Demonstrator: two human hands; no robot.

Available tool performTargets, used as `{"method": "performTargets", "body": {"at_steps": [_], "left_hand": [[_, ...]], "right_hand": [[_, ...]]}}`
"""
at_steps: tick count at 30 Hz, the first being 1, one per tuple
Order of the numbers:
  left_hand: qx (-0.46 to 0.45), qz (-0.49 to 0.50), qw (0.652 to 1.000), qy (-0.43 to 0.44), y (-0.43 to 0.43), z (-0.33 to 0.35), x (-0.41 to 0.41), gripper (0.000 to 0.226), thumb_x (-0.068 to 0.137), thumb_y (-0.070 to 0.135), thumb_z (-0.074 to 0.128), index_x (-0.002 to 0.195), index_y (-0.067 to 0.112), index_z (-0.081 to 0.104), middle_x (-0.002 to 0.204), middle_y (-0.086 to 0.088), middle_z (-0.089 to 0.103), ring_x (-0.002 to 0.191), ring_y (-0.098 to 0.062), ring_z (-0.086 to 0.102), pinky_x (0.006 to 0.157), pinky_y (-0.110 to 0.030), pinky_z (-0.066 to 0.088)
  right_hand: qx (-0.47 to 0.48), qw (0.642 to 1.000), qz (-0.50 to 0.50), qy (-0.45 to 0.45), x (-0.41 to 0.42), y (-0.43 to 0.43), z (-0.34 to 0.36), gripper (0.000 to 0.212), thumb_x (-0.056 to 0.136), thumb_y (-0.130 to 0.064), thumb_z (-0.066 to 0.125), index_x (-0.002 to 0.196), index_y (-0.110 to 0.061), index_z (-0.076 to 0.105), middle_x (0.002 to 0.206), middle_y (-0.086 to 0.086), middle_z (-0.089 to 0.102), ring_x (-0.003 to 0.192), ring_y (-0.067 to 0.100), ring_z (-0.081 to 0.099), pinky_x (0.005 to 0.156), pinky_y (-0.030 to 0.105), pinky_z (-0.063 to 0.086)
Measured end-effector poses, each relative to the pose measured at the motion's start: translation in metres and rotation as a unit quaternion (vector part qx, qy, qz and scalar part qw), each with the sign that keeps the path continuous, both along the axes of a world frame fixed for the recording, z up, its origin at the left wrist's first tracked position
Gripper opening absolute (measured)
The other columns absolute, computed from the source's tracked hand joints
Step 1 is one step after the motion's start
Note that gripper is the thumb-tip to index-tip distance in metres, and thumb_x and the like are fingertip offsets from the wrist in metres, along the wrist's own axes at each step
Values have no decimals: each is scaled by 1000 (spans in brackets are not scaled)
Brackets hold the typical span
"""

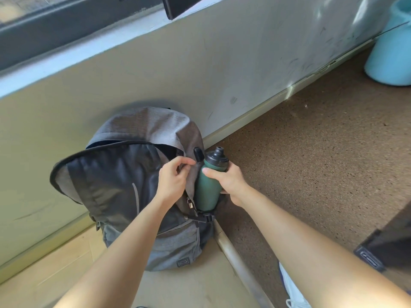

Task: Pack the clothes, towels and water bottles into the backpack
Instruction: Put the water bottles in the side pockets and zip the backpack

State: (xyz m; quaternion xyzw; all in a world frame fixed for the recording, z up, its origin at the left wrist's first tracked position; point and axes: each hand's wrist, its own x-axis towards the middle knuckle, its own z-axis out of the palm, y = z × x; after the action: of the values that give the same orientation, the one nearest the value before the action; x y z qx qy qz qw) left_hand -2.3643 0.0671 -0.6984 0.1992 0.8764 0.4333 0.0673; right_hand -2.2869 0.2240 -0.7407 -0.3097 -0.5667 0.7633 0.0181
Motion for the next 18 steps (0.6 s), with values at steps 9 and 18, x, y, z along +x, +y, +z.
{"method": "performTargets", "body": {"at_steps": [9, 18], "left_hand": [[69, 61, 996, 22, 9, 7, 7, 42, 99, -3, 48, 80, 29, 68, 55, 13, 52, 46, -7, 38, 51, -29, 30], [72, 94, 992, 37, 3, 24, 2, 42, 93, -6, 45, 76, 26, 66, 48, 13, 45, 42, -7, 35, 47, -25, 25]], "right_hand": [[83, 978, 194, 6, 2, 4, 6, 61, 65, -16, 94, 119, -24, 67, 115, -5, 74, 112, 16, 67, 105, 48, 51], [363, 920, 129, -76, -5, -24, 21, 70, 53, -67, 84, 104, -25, 63, 107, -4, 70, 102, 21, 63, 83, 34, 50]]}}
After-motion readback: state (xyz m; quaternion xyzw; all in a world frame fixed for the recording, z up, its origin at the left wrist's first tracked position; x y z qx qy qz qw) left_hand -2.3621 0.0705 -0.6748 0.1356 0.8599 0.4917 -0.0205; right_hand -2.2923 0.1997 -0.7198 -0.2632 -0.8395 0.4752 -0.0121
